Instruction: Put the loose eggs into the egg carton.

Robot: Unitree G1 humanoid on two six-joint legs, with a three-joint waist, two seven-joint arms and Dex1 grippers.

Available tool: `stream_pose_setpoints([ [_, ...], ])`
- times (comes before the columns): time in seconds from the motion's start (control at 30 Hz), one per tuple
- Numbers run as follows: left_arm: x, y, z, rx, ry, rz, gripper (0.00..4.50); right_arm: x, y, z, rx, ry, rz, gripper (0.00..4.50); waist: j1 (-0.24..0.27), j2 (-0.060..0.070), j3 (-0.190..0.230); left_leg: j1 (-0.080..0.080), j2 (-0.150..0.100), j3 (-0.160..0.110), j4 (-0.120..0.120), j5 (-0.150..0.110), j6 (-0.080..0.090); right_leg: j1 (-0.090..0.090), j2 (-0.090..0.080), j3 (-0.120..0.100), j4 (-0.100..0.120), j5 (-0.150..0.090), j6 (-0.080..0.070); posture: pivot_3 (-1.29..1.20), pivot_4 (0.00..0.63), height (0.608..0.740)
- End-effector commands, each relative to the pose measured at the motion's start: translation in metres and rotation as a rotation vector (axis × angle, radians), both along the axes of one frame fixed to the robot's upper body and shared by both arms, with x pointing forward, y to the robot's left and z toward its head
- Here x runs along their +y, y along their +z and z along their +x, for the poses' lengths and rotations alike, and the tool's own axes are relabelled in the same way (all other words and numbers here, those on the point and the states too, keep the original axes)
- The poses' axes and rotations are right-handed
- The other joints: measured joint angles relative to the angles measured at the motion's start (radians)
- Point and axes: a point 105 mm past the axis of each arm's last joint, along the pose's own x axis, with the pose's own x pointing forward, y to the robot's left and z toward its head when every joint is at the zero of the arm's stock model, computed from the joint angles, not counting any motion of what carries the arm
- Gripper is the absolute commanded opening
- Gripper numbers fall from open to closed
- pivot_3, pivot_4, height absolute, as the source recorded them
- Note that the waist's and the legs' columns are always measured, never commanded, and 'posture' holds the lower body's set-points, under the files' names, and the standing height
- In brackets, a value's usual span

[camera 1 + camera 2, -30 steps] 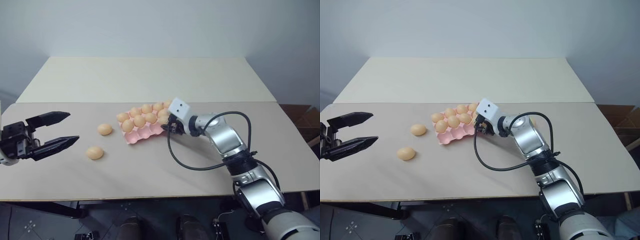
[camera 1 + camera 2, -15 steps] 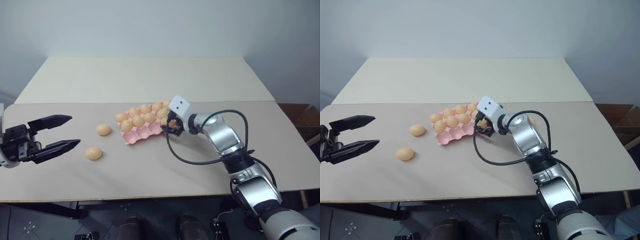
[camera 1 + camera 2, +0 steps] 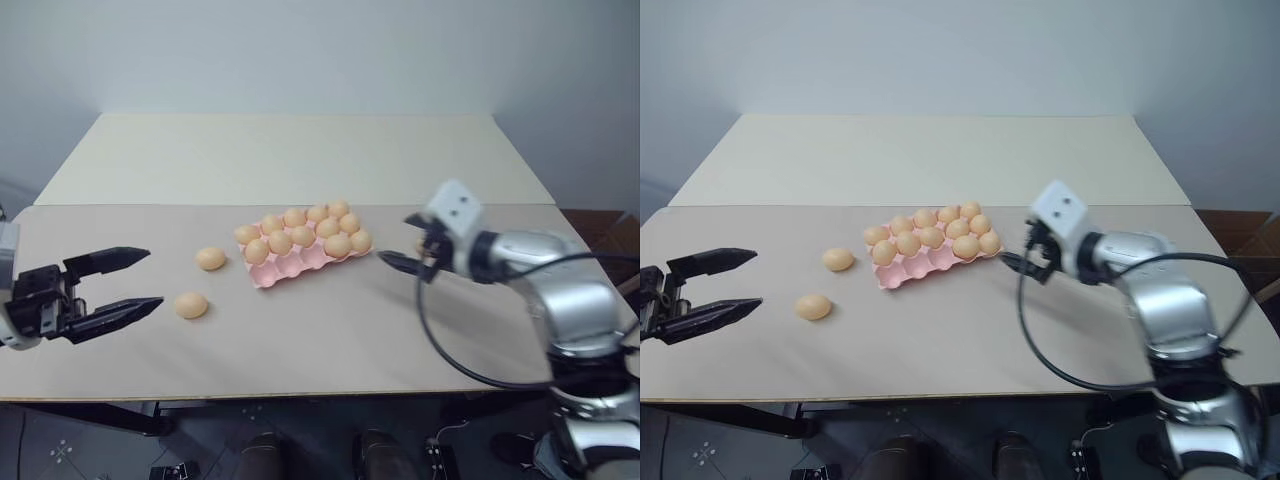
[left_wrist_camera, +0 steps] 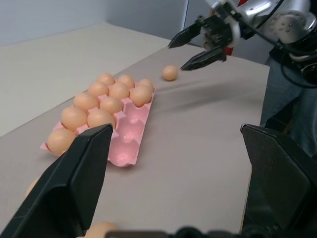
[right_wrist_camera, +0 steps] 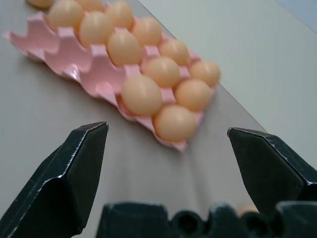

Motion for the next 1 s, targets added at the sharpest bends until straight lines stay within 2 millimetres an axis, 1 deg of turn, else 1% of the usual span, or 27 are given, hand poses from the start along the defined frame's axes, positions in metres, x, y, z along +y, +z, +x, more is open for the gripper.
stream_pose_setpoints([
  [0.03, 0.004, 0.0, -0.006, -0.02, 0.003, 0.046, 4.5, -0.026, 0.013, -0.02, -0.053, 0.018, -0.01, 4.49, 0.0, 0.0, 0.0, 0.001, 0.0, 0.0, 0.0, 0.0, 0.0, 0.001, 0.0, 0.0, -0.001, 0.0, 0.0, 0.0, 0.15, 0.74],
  [0.1, 0.004, -0.006, -0.007, -0.001, 0.003, 0.06, 4.5, -0.039, 0.005, -0.03, -0.036, 0.02, -0.013, 4.49, 0.0, 0.0, 0.0, 0.001, 0.0, 0.0, -0.001, 0.0, 0.001, 0.002, 0.0, 0.0, -0.002, 0.0, 0.0, 0.0, 0.15, 0.74],
  [0.17, 0.005, -0.009, -0.007, 0.003, 0.005, 0.068, 4.5, -0.048, -0.008, -0.038, -0.002, 0.027, -0.021, 4.49, -0.001, 0.0, 0.0, 0.002, 0.0, 0.001, -0.001, 0.0, 0.001, 0.002, 0.0, 0.001, -0.003, 0.0, 0.0, 0.0, 0.15, 0.74],
  [0.23, 0.005, -0.009, -0.006, -0.001, 0.007, 0.07, 4.5, -0.053, -0.019, -0.042, 0.02, 0.023, -0.031, 4.49, -0.003, 0.0, 0.0, 0.002, 0.001, 0.001, -0.001, 0.0, 0.001, 0.002, 0.001, 0.001, -0.002, 0.0, 0.0, 0.0, 0.15, 0.74],
  [0.3, 0.004, -0.009, -0.005, -0.001, 0.005, 0.063, 4.5, -0.056, -0.026, -0.042, 0.031, 0.008, -0.037, 4.49, -0.003, 0.0, 0.0, 0.003, 0.001, 0.001, -0.001, 0.0, 0.001, 0.002, 0.001, 0.002, -0.002, 0.0, 0.0, 0.0, 0.15, 0.74],
  [0.57, 0.003, -0.002, 0.0, -0.011, -0.012, 0.083, 4.5, -0.06, -0.019, -0.029, 0.005, -0.06, -0.016, 4.49, -0.001, 0.0, 0.0, 0.003, 0.0, 0.001, 0.0, 0.0, 0.001, 0.002, 0.001, 0.002, -0.002, 0.0, 0.0, 0.0, 0.15, 0.74],
  [0.7, -0.003, 0.0, 0.001, -0.029, -0.035, 0.068, 4.5, -0.06, -0.016, -0.008, -0.013, -0.132, 0.0, 4.49, -0.002, 0.0, 0.0, 0.002, 0.0, 0.001, 0.0, 0.0, 0.001, 0.002, 0.0, 0.002, -0.002, 0.0, 0.0, 0.0, 0.15, 0.74],
  [0.8, -0.007, -0.001, 0.002, -0.031, -0.047, 0.07, 4.5, -0.06, -0.023, 0.018, -0.02, -0.218, -0.02, 4.49, -0.005, 0.0, 0.0, 0.003, 0.001, 0.002, -0.001, 0.0, 0.001, 0.002, 0.001, 0.003, -0.002, 0.0, 0.0, 0.0, 0.15, 0.74],
  [1.0, -0.01, -0.001, 0.005, -0.04, -0.061, 0.068, 4.5, -0.05, -0.039, 0.064, -0.003, -0.239, -0.041, 4.49, -0.004, 0.0, 0.0, 0.001, 0.0, 0.002, -0.001, 0.0, 0.001, 0.001, 0.001, 0.002, -0.002, 0.0, 0.0, 0.0, 0.15, 0.74],
])
